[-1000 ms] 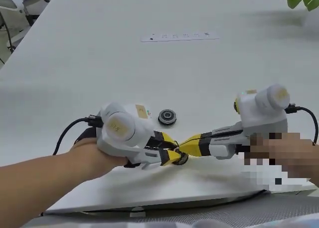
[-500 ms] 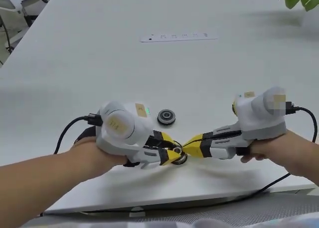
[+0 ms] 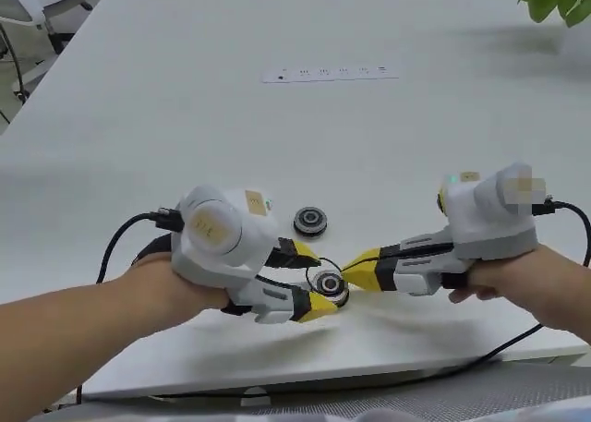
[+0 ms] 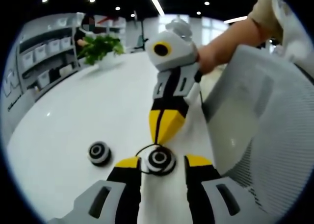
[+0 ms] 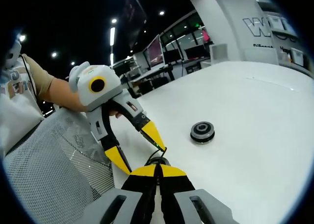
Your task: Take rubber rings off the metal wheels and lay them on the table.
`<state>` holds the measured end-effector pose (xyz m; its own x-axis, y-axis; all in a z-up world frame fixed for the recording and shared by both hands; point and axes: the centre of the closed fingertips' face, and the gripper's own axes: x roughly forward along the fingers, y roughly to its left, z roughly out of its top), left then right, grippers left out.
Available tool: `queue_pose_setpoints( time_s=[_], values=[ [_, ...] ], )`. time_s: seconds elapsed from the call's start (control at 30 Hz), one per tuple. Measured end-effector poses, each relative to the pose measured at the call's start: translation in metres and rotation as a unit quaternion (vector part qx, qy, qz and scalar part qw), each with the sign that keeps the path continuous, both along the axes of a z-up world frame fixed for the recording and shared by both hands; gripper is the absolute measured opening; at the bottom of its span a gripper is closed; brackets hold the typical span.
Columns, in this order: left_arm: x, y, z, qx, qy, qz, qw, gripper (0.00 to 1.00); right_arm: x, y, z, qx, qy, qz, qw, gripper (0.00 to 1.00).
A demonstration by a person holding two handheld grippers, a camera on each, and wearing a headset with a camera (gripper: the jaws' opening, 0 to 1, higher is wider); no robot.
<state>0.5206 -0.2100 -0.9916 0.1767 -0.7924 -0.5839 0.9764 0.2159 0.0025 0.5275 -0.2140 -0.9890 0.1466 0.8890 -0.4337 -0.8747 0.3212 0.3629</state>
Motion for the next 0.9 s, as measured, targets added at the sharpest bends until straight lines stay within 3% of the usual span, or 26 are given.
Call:
queue_pose_setpoints(
  time_s=[0.17,0.37,0.9],
  values=[
    [0.001,0.002,0.010,-0.014,0.006,0.005,0.9999,0.39,-0.001,0.001,0.004,0.002,-0.001,0.003,1.0000,0.00],
    [0.003,0.008,0.021,-0.025,0.003,0.013,0.9996,0.45,0.002,0.000,0.010,0.006,-0.005,0.002,1.0000,0.00],
    [0.005,0.041,0.043,-0.049,-0.007,0.049,0.9976,0.58,0.010,0.017,0.033,0.008,-0.023,0.013,0.9996,0.00]
  ],
)
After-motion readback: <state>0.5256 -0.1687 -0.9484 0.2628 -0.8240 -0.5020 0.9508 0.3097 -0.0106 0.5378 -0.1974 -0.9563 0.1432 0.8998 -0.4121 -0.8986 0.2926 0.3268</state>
